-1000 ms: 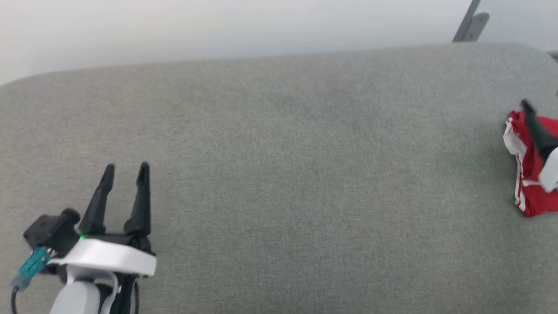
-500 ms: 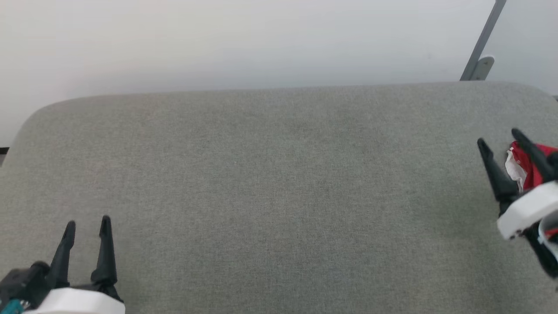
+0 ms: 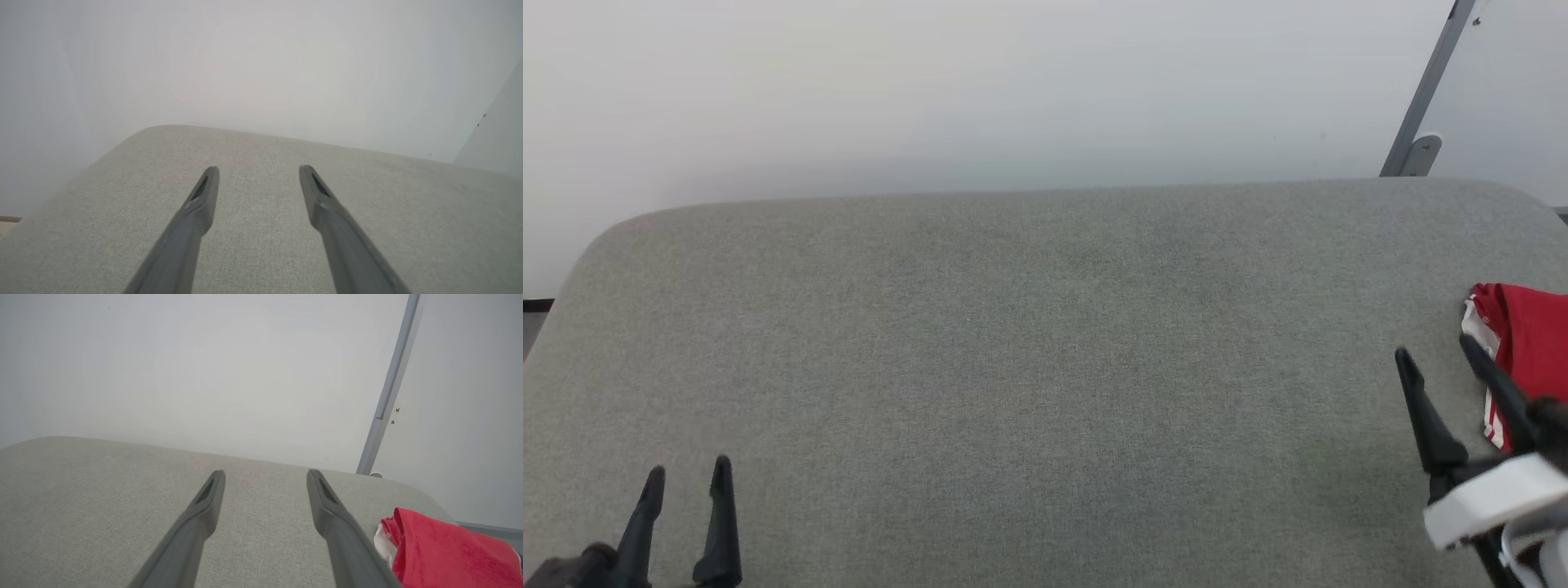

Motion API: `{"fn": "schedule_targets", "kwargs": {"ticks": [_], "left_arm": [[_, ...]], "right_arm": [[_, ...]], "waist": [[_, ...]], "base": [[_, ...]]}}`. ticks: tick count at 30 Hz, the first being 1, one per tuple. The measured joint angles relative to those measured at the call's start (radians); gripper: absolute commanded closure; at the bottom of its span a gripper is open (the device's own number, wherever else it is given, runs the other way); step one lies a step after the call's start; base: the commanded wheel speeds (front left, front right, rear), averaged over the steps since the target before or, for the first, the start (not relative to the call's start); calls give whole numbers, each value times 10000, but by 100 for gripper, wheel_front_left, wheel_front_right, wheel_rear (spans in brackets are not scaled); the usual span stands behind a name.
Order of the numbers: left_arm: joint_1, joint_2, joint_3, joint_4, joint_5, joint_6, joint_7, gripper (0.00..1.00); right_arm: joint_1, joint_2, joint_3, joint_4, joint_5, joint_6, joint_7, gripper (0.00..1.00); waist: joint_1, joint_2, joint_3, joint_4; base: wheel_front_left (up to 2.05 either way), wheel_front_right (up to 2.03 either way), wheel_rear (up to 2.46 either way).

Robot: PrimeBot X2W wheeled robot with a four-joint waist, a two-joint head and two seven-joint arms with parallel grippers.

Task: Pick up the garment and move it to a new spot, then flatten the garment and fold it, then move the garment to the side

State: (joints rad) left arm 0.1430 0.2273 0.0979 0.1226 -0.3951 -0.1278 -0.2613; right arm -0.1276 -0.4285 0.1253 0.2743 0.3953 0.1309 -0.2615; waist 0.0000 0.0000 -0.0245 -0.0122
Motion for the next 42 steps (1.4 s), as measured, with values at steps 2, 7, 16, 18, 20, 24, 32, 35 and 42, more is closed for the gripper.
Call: {"fn": "schedule_targets", "kwargs": {"ticks": [2,7,16,18,20,24,32,35,42], "left_arm": [[152,38,-27,-2,73,0,2,0],[344,111,-132,-17,259,0,0,0],[696,272,-357,-71,86,0,0,0],[714,343,-355,-69,86,0,2,0],[721,345,-362,-71,86,0,2,0],[724,341,-374,-86,86,0,0,0],[724,224,-464,-203,69,0,2,0],[724,213,-454,-272,69,0,2,0],[769,153,-637,-230,-104,2,19,100]], "right_arm": [[371,201,-205,-146,-61,0,0,0],[1046,614,-723,-481,-178,0,0,0],[2044,1290,-1546,-1124,-328,-2,0,0],[2208,1400,-1613,-1216,-378,0,0,0],[2337,1503,-1691,-1315,-384,0,0,0],[2461,1624,-1737,-1384,-391,0,0,0],[2629,1772,-1682,-1459,-435,0,0,0],[2637,1785,-1682,-1459,-435,0,0,0],[2673,1833,-1634,-1336,-462,0,4,100]], "waist": [[0,0,-43,-10],[0,0,-148,-26],[0,0,-334,-41],[0,1,-353,-43],[0,0,-372,-41],[0,0,-384,-49],[0,0,-367,-51],[0,0,-364,-50],[0,0,-365,-24]], "base": [[0,0,0],[0,0,0],[0,0,0],[0,0,0],[0,0,0],[0,0,0],[0,0,0],[0,0,0],[0,0,0]]}}
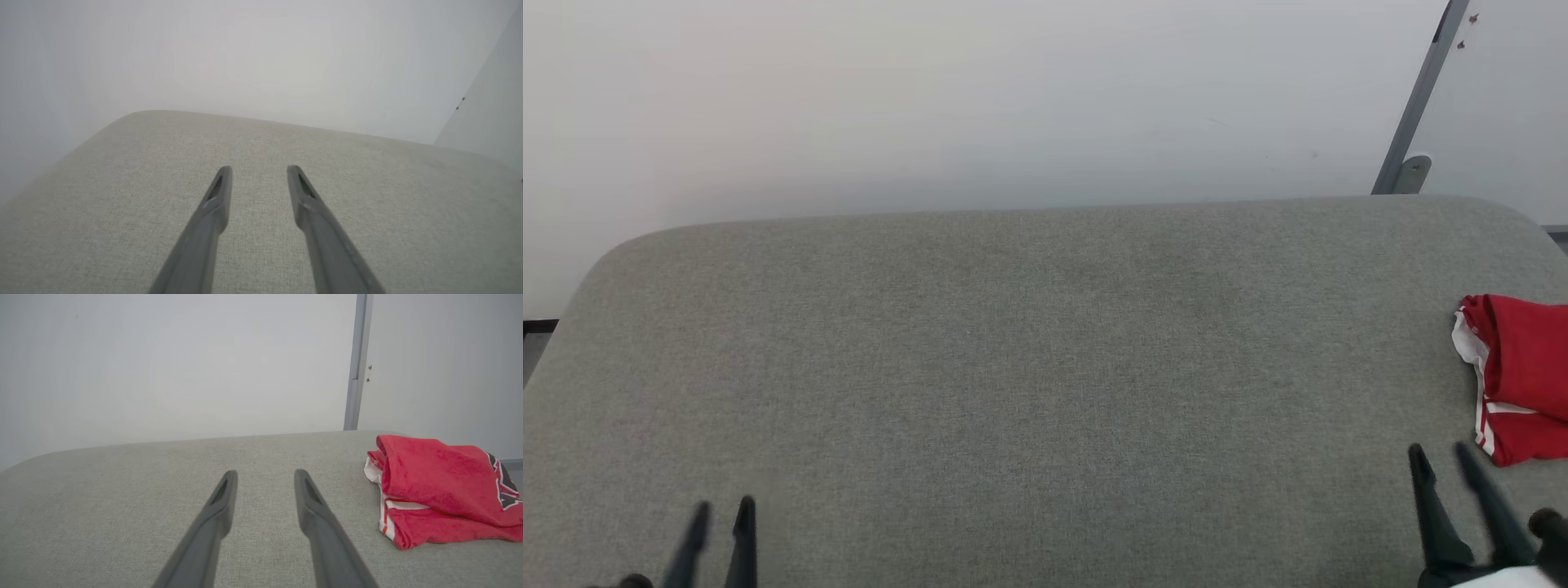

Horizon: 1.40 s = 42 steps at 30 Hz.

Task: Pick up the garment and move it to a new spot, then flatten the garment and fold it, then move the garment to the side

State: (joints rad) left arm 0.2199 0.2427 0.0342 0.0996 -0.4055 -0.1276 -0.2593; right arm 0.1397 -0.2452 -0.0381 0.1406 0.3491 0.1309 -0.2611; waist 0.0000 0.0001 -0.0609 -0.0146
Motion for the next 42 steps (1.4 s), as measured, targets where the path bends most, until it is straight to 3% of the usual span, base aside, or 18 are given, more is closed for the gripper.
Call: {"fn": "schedule_targets", "kwargs": {"ticks": [3,42], "left_arm": [[54,-219,-63,265,-44,0,38,100],[-1272,-922,245,825,-5411,0,1641,100]], "right_arm": [[108,165,56,228,40,0,38,100],[-909,941,-293,598,5628,-2,1662,100]], "waist": [[1,0,5,1],[0,0,203,46]], "base": [[0,0,0],[0,0,0]]}}
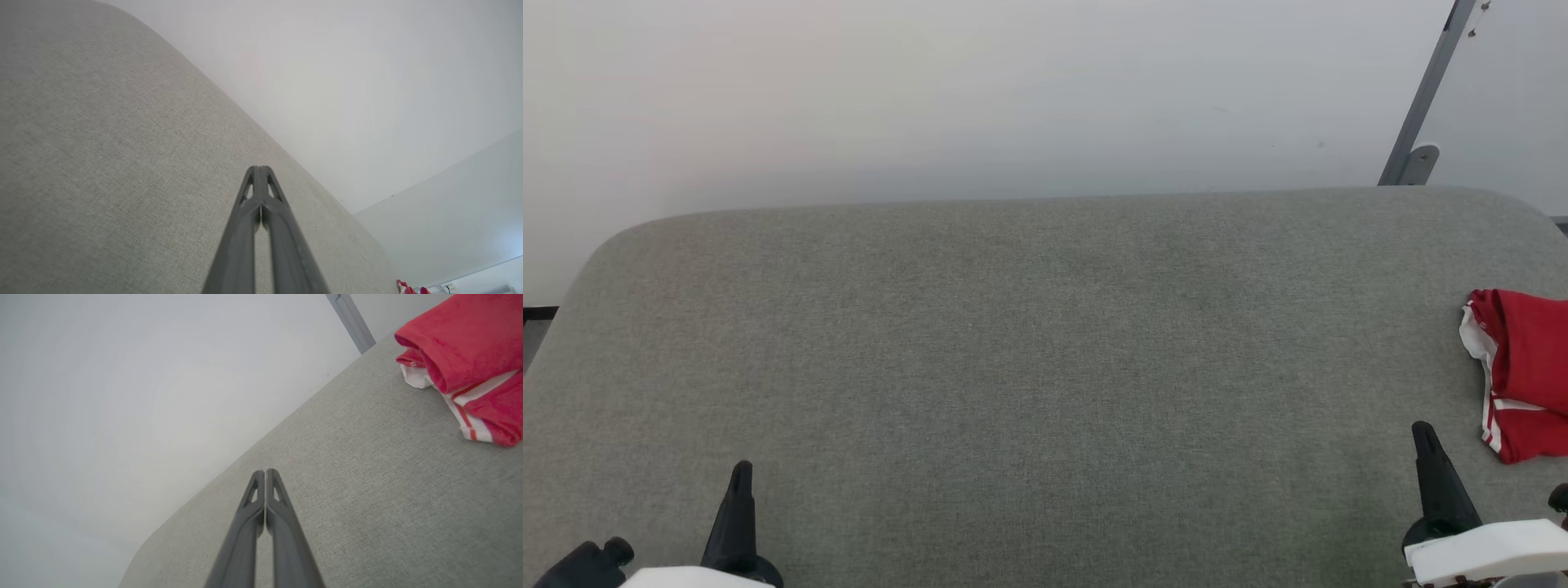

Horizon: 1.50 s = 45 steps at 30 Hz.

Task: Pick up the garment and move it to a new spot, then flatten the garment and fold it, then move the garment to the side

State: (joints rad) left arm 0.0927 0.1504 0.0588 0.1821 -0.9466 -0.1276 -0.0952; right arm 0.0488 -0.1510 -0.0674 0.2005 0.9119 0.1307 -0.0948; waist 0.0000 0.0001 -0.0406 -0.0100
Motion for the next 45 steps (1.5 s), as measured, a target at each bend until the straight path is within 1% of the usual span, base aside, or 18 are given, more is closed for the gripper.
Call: {"fn": "schedule_targets", "kwargs": {"ticks": [15,45], "left_arm": [[-474,-228,109,132,-1574,0,476,100],[-1155,-585,307,374,-4082,0,1235,100]], "right_arm": [[-386,234,-88,84,1615,0,510,100],[-944,606,-295,276,4243,0,1290,100]], "waist": [[0,0,75,17],[0,0,227,52]], "base": [[0,0,0],[0,0,0]]}}
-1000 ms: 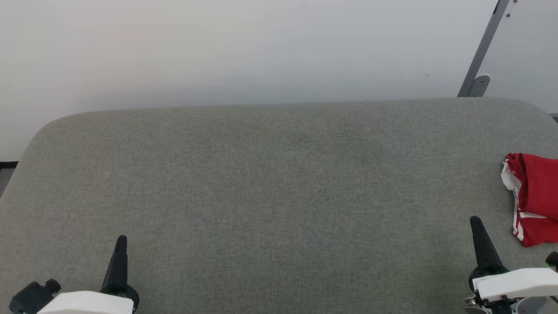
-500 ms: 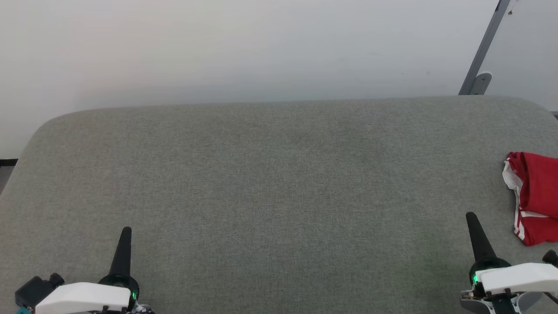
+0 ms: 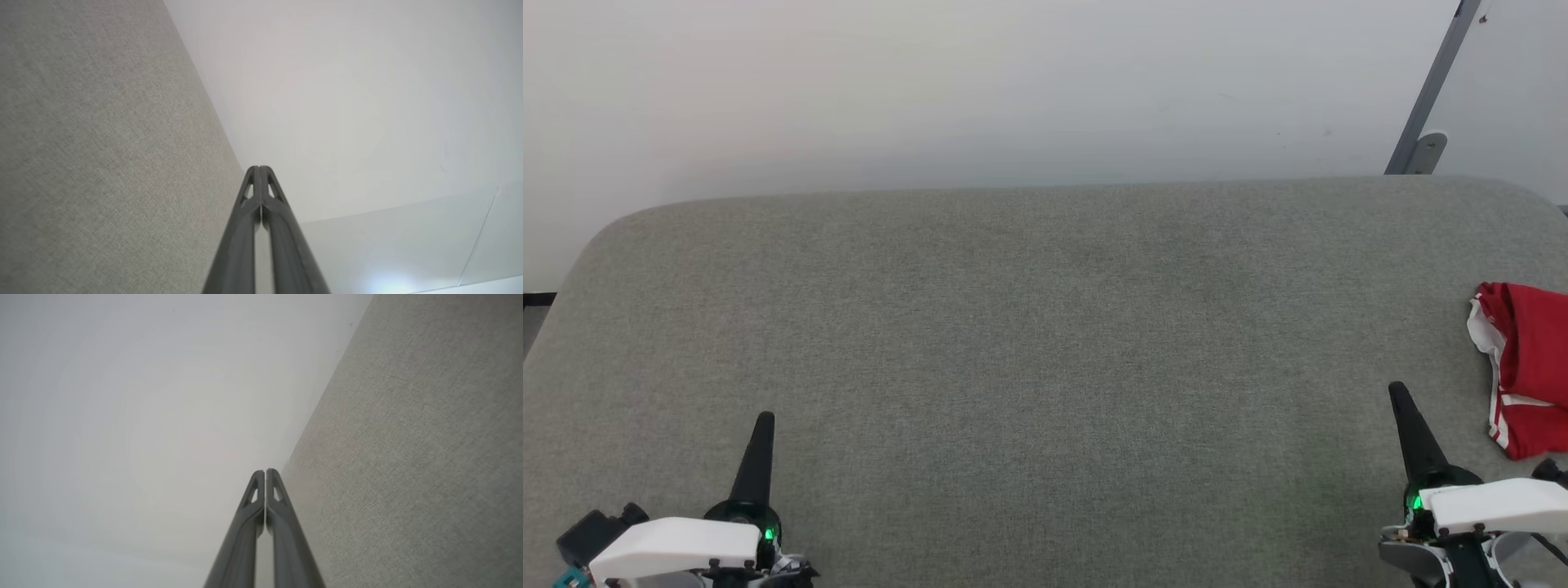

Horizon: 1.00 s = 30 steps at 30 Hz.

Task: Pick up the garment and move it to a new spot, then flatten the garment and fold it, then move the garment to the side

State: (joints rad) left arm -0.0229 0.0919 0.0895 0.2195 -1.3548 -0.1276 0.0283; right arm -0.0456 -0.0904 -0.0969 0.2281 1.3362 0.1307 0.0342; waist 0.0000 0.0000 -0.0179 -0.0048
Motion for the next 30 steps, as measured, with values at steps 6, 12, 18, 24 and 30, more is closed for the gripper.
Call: {"fn": "schedule_targets", "kwargs": {"ticks": [6,12,18,24,30], "left_arm": [[-150,-65,38,36,-368,0,159,100],[-286,-155,67,81,-815,0,268,100],[-364,-209,98,123,-1221,0,418,100],[-524,-255,121,157,-1547,0,512,100],[-574,-295,151,198,-1935,0,623,100]], "right_arm": [[-68,69,-25,29,449,0,113,100],[-195,134,-48,46,861,0,244,100],[-267,196,-69,65,1283,0,364,100],[-358,244,-94,88,1668,0,489,100],[-458,290,-119,105,2044,0,614,100]], "waist": [[0,0,30,7],[0,0,61,14],[0,0,91,21],[0,0,122,28],[0,0,152,35]], "base": [[0,0,0],[0,0,0],[0,0,0],[0,0,0],[0,0,0]]}}
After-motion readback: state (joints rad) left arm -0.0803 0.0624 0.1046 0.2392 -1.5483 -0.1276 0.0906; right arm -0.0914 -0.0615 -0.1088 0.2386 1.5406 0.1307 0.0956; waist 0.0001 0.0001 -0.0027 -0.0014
